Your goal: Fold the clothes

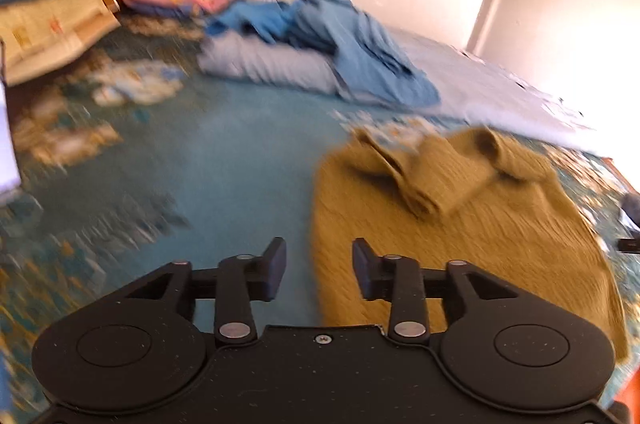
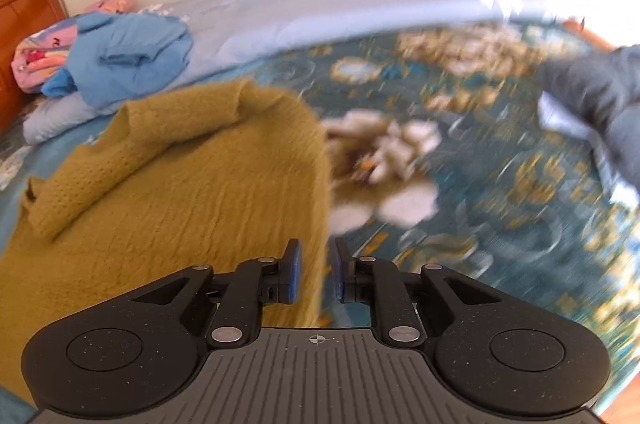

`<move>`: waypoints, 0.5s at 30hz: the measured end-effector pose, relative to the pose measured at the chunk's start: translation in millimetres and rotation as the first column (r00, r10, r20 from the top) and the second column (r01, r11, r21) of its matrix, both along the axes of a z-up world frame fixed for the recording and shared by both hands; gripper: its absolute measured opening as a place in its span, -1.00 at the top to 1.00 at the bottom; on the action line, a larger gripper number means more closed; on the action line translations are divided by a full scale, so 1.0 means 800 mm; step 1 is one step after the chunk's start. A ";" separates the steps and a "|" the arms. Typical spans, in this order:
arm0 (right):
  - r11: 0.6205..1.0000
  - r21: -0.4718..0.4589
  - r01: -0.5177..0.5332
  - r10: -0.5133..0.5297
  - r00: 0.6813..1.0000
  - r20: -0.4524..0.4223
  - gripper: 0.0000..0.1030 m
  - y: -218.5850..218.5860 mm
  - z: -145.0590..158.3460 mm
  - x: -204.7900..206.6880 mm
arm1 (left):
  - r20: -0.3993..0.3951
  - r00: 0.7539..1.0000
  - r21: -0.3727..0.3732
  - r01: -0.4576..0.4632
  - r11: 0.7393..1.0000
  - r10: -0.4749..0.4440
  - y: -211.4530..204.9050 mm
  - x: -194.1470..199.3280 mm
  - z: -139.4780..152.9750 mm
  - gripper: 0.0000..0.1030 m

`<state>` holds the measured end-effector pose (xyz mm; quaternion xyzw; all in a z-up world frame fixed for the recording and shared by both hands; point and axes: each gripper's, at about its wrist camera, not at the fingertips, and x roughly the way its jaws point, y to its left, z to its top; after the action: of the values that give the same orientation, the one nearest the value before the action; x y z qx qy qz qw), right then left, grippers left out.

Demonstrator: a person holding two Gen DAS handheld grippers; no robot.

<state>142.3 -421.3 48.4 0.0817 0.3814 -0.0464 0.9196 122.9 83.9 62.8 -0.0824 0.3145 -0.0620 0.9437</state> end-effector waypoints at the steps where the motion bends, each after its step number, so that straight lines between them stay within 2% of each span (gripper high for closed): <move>1: 1.000 -0.016 0.009 -0.009 1.000 0.019 0.53 -0.005 0.007 0.002 | 0.007 1.000 0.009 0.005 1.000 -0.005 0.001 0.007 0.003 0.00; 3: 0.999 -0.045 -0.007 0.009 0.999 0.040 0.34 -0.008 0.016 0.017 | 0.005 1.000 0.055 0.026 0.998 -0.026 -0.008 0.029 0.005 -0.03; 5: 0.993 -0.076 -0.087 0.090 0.995 0.041 0.27 0.007 0.017 0.043 | 0.007 0.997 0.107 0.078 0.991 -0.079 -0.027 0.057 0.003 -0.15; 6: 0.988 -0.092 -0.127 0.131 0.991 0.040 0.11 0.015 0.018 0.057 | 0.010 0.994 0.128 0.109 0.986 -0.111 -0.038 0.073 0.000 -0.27; 7: 0.980 -0.108 -0.166 0.171 0.984 0.039 -0.16 0.023 0.018 0.070 | 0.006 0.990 0.152 0.135 0.979 -0.138 -0.049 0.089 -0.005 -0.32; 9: 0.960 -0.138 -0.244 0.251 0.967 0.034 -0.39 0.038 0.019 0.096 | -0.016 0.984 0.212 0.176 0.961 -0.176 -0.074 0.123 -0.017 -0.32; 12: 0.914 -0.188 -0.361 0.368 0.930 0.002 -0.39 0.067 0.012 0.141 | -0.049 0.967 0.268 0.254 0.929 -0.250 -0.097 0.165 -0.038 -0.32; 15: 0.880 -0.227 -0.416 0.421 0.906 -0.029 -0.39 0.088 0.000 0.183 | -0.096 0.957 0.272 0.289 0.918 -0.273 -0.101 0.201 -0.059 -0.32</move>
<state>288.8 -351.3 48.7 -0.1079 0.3724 0.1109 0.9151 283.4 3.3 15.6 0.0980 0.3550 -0.1488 0.9177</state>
